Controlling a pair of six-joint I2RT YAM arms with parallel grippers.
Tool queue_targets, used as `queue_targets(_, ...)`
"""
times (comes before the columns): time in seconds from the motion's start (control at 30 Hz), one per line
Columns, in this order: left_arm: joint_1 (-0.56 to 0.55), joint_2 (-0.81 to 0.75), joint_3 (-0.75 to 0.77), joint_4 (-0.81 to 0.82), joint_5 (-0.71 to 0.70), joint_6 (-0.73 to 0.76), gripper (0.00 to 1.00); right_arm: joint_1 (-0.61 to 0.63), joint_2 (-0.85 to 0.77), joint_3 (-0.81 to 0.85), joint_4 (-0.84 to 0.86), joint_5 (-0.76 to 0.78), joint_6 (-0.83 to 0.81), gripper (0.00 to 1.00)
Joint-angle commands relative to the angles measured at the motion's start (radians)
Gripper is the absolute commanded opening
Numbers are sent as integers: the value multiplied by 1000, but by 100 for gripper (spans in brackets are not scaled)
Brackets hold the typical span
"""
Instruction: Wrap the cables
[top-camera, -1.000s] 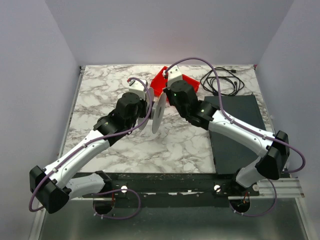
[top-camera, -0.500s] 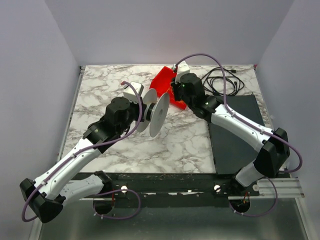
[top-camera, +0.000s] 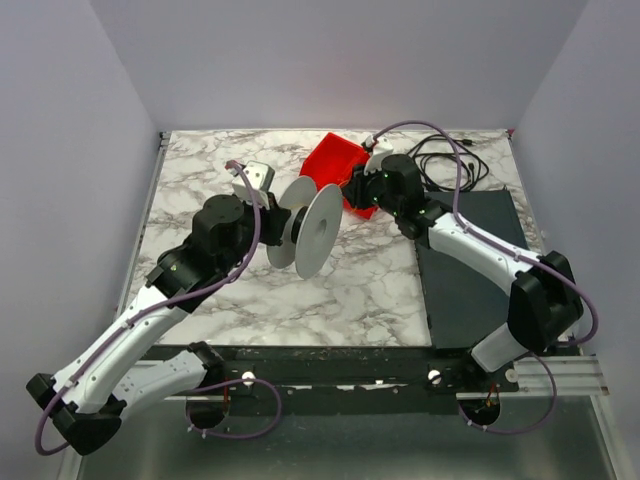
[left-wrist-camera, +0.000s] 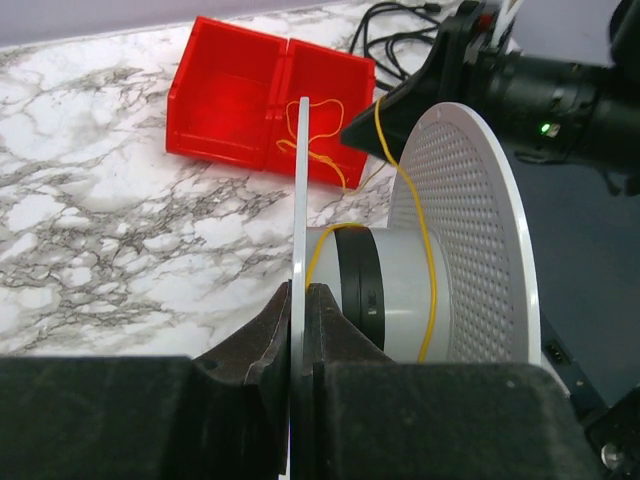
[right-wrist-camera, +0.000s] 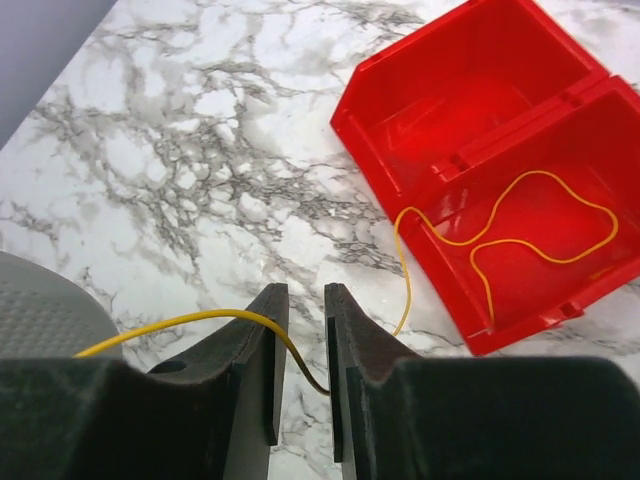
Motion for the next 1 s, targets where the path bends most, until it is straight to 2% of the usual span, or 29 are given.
queue_targets(0.0,-1,-41,100,23,47,-43,0,-7,20,-39,177,-111,90,30)
queue_targets(0.17,-1,-41,174,-1,70,-55,0,-7,76,-43,297,-173,175,35)
queue_targets(0.47,-1,-21,294,-3,41,-120,0,-8,208,-15,487,-319,350,37)
queue_targets(0.7,-2,8,341,32,-22,-152,0,-7,267,-32,595,-419,450,37)
queue_targets(0.97,-1,39,350,89,-150,-182,0,22,256,-154,755,-534,552,36)
